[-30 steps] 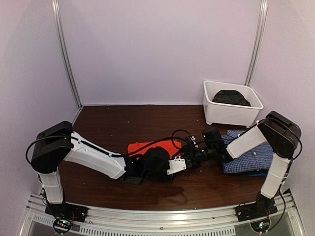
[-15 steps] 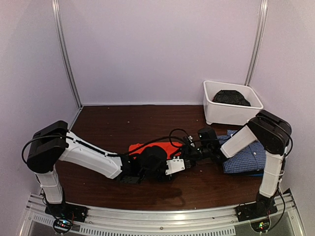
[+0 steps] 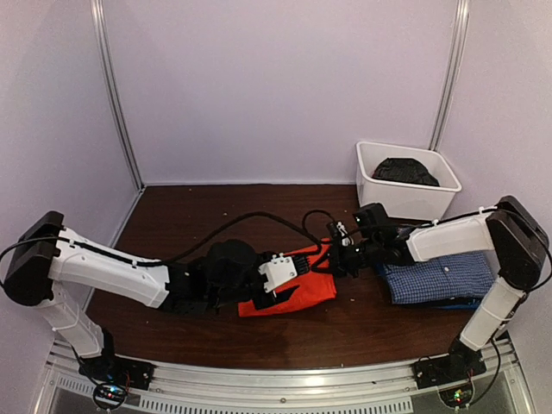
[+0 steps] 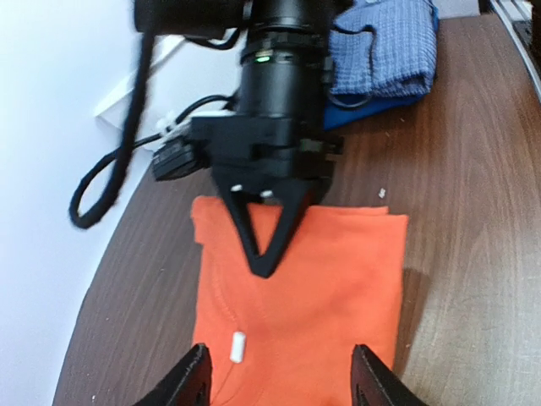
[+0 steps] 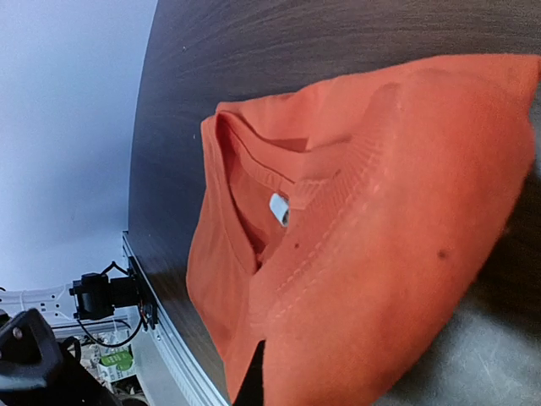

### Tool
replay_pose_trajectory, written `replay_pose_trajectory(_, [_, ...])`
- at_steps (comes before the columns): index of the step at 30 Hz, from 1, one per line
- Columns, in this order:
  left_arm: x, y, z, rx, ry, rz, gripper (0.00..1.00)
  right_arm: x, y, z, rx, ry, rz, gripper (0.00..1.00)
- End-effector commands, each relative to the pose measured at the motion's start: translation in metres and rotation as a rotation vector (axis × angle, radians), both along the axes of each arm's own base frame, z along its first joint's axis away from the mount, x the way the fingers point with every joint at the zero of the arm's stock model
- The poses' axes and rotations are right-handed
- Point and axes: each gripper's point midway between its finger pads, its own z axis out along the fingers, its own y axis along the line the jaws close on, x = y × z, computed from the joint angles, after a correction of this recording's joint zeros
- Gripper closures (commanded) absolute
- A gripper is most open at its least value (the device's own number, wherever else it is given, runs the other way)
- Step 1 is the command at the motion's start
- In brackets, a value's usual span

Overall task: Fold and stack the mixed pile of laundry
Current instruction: Place the square-folded T-shirt at the corner of the board.

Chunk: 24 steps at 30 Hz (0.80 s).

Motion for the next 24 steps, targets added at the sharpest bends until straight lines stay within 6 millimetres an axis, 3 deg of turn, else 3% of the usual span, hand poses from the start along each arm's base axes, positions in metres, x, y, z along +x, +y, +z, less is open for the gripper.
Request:
replay_pose_trajectory(1, [0.027,0.022,0.040,-0.195,0.048,0.112,0.35,-0.020,-0.038,0.007,-0.230,-0.086,0.063,1.00])
replay_pose_trajectory(5, [0.043,0.035,0.038,-0.239,0.104,0.154,0.23,-0.031,-0.067,0.028,-0.352,-0.155,0.088,1.00])
replay_pose_trajectory(7, [0.047,0.035,0.033,-0.239,0.123,0.157,0.03,-0.034,-0.083,0.038,-0.422,-0.185,0.088,1.00])
replay_pose_trajectory(13, [0.049,0.020,0.021,-0.223,0.152,0.122,0.02,-0.041,-0.136,0.070,-0.655,-0.242,0.051,1.00])
replay_pose_trajectory(24, [0.052,0.010,0.011,-0.185,0.137,0.093,0.02,-0.042,-0.192,0.130,-0.901,-0.344,-0.018,1.00])
